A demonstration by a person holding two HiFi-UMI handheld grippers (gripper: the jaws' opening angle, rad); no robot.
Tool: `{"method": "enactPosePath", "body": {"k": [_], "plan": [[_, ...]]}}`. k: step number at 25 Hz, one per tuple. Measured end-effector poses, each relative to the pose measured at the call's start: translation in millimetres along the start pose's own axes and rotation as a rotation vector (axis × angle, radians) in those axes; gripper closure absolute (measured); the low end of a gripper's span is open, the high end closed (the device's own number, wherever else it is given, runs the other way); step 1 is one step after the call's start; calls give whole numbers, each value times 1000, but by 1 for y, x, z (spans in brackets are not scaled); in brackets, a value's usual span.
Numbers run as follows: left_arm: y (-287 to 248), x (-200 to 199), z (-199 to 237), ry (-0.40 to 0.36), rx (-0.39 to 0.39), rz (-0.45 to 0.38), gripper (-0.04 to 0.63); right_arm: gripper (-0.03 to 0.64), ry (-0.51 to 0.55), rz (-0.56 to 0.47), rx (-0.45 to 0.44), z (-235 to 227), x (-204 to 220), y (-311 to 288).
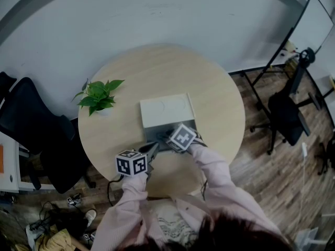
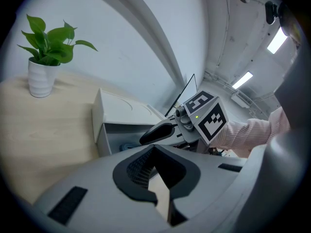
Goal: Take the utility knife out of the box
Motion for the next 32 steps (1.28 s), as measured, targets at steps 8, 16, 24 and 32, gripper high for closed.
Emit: {"method": "enactPosePath", "body": {"k": [8, 16, 24, 32], "plan": [[-1, 2, 3, 10, 3, 4, 589, 443, 0, 46, -16, 1, 6, -7], [-2, 3, 6, 17, 8, 10, 589, 419, 59, 98, -15, 4, 11, -17], [-2, 3, 9, 21, 4, 13, 589, 431, 107, 135, -9, 7, 16, -22], [-3, 3, 10, 25, 5, 15, 589, 457, 148, 145, -7, 7, 16, -23]]}}
Point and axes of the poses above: the fingertips, and each gripper's own axes: y backward along the fingers, z to its left, x out of its underside, the point moved 1 cm from there along y, backward along the fingers, and after that the axes turned 7 degrees about z, right-handed, at the moved point
